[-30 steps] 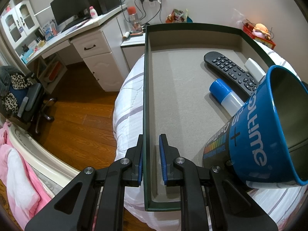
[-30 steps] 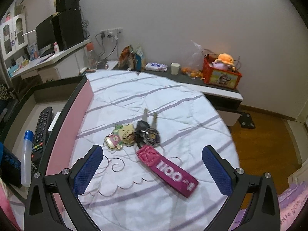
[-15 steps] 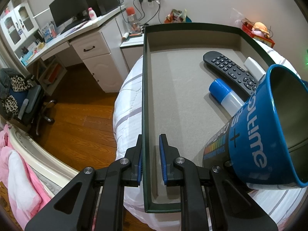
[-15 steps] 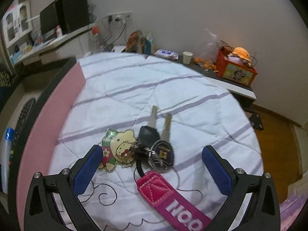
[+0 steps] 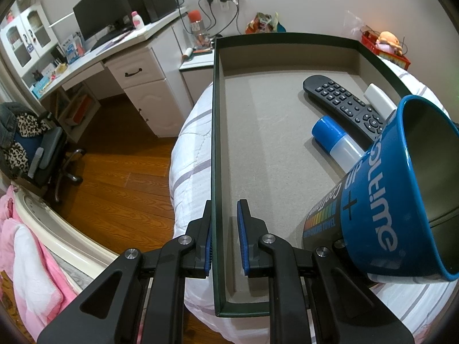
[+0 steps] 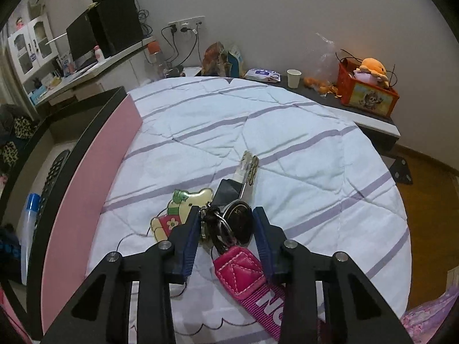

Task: Organize rigid objects
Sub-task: 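Grasp the key bunch with the right tool and lift it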

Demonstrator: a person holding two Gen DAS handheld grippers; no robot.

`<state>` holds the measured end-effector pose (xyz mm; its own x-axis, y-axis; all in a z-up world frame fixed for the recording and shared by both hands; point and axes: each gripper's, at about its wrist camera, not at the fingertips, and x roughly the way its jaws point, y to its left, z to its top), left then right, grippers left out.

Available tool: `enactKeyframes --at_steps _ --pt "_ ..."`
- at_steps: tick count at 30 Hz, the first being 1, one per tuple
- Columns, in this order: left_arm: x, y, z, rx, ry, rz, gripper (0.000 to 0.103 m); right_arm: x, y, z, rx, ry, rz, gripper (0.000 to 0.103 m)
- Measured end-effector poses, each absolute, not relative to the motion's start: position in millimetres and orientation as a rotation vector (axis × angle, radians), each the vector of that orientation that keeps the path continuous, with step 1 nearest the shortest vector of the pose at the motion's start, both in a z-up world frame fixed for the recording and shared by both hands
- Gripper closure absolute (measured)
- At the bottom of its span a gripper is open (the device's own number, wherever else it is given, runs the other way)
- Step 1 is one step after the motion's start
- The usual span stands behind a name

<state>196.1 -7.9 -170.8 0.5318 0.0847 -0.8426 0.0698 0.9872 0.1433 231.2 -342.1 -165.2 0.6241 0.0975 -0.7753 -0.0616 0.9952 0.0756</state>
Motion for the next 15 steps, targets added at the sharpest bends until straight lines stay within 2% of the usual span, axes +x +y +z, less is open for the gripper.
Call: enactKeyframes --at_steps 15 --pt "196 -9 -171 0.166 1.011 0.010 0.090 202 -315 -135 -0.019 0.777 0.111 0.070"
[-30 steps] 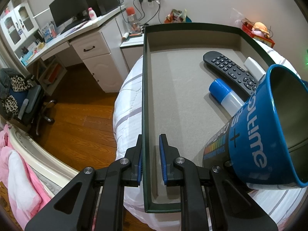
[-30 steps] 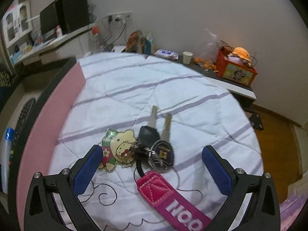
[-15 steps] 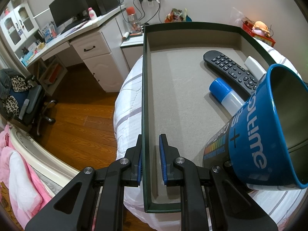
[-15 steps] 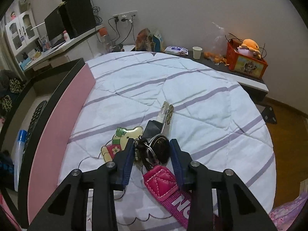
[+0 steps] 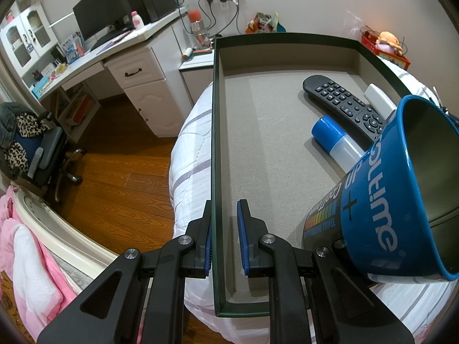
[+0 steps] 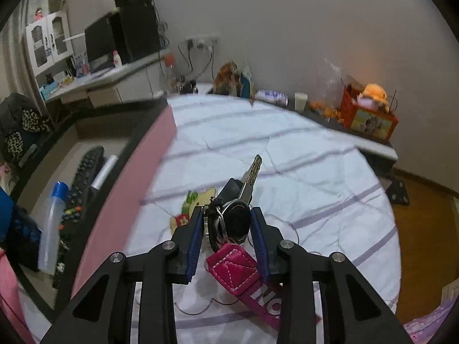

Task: Organize rigid objects
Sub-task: 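Grasp the key bunch with the right tool and lift it, then carry the keys into the tray with the right tool and release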

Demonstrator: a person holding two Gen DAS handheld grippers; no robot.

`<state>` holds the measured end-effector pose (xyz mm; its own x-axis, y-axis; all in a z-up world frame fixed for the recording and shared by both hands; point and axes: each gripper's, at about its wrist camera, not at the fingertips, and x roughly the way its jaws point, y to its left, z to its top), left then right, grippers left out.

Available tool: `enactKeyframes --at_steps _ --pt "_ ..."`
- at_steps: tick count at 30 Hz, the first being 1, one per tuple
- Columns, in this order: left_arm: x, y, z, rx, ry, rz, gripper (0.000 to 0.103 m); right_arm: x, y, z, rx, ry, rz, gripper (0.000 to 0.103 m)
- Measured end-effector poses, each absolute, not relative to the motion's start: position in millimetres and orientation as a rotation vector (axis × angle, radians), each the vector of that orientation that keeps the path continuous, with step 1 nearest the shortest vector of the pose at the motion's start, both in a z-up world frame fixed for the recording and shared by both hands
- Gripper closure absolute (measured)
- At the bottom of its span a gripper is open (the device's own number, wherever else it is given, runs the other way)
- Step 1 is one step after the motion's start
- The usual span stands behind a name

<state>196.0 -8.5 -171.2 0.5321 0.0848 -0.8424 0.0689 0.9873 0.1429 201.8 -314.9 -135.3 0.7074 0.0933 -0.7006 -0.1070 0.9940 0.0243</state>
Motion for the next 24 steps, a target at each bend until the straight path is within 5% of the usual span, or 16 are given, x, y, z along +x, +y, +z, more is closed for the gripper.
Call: enactKeyframes --at_steps 24 --pt "194 -9 -173 0.160 1.007 0.009 0.090 150 -269 -40 -0.122 0.547 0.124 0.070"
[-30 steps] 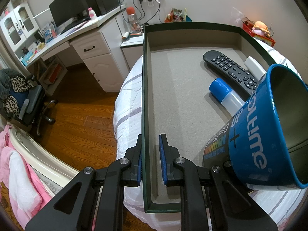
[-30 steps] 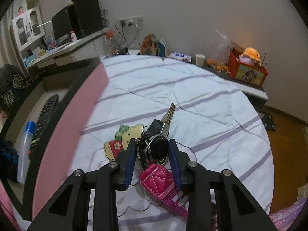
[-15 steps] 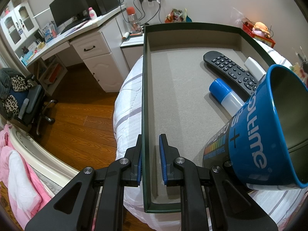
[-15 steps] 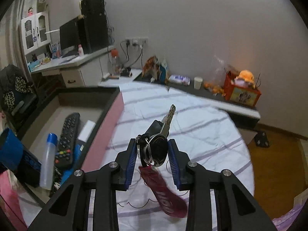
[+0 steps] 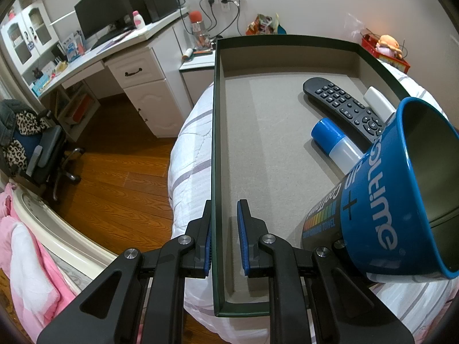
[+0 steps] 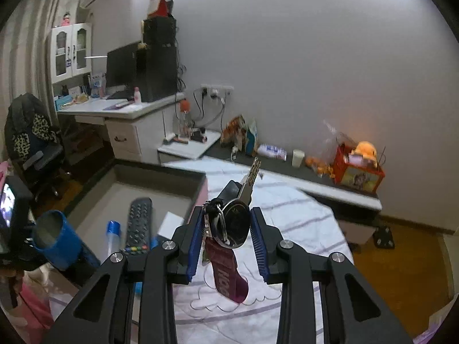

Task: Organize rigid objects
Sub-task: 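Carry the keys into the tray with the right tool and release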

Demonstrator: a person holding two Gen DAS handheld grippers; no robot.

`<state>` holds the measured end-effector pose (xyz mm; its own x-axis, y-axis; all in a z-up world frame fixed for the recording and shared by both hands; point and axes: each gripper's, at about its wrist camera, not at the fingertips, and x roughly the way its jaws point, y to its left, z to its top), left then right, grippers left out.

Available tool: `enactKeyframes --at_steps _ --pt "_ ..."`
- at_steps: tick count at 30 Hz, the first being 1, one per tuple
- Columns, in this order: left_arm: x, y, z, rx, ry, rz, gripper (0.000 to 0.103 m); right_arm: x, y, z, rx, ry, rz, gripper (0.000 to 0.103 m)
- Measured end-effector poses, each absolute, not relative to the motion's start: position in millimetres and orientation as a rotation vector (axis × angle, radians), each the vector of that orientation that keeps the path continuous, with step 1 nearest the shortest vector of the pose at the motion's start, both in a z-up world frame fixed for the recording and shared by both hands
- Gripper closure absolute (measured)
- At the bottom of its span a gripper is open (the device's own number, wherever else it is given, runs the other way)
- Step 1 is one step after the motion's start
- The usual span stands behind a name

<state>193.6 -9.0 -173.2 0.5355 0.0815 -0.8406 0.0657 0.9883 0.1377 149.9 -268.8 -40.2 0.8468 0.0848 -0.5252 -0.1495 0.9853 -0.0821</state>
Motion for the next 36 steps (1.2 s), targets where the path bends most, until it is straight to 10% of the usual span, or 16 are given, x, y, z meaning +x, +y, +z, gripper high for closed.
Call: enactKeyframes --at_steps 36 --pt "194 -8 -174 0.145 1.007 -0.002 0.089 143 -185 -15 -0.259 0.538 0.311 0.070"
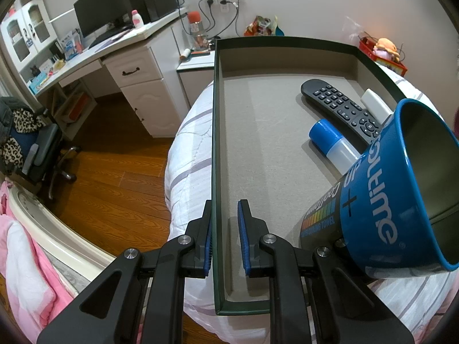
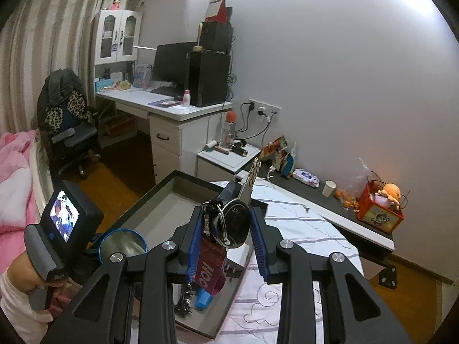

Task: Organize rigid objects
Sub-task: 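Carry the keys into the tray with the right tool and release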

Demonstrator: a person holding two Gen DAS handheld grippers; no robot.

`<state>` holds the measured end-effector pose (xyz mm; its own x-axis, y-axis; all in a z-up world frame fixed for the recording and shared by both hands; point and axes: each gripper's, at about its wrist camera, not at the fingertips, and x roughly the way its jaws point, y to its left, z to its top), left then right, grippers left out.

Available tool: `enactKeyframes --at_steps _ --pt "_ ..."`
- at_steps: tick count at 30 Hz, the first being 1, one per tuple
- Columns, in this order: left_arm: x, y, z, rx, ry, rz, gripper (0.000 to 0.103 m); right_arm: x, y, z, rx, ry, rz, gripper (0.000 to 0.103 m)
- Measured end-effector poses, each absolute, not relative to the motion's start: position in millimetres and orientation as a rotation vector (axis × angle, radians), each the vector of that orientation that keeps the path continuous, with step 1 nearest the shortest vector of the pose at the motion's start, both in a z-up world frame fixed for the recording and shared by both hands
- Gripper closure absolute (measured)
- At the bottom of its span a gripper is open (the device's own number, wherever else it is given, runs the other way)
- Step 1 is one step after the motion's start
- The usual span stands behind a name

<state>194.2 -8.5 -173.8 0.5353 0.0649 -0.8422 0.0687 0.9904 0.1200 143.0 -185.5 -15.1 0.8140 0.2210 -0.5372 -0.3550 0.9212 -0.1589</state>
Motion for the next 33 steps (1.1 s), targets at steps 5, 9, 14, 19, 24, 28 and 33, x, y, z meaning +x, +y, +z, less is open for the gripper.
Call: enactKeyframes --at_steps 5,9,14,19,24,28,33 --pt "196 -12 -174 0.147 1.007 -0.004 0.089 161 -174 -27 -0.263 0.578 0.371 0.070" --pt "197 -13 -174 0.147 1.008 -0.006 0.088 175 -166 -38 -0.275 0.603 0.436 0.070" --pt "198 -14 -175 0.149 1.007 -0.007 0.088 188 -172 -46 -0.276 0.622 0.529 0.070" --pt "199 -16 -174 0.153 1.008 -0.001 0.089 202 -182 -51 -0.259 0.637 0.605 0.070" --pt "201 -18 -175 0.162 1.008 0.009 0.089 213 -186 -61 -0.240 0.656 0.629 0.070" --pt "199 -18 -175 0.166 1.007 0.012 0.090 220 -183 -73 -0.240 0.675 0.634 0.070" --pt "200 -19 -175 0.168 1.007 0.013 0.090 231 -179 -88 -0.237 0.695 0.623 0.070"
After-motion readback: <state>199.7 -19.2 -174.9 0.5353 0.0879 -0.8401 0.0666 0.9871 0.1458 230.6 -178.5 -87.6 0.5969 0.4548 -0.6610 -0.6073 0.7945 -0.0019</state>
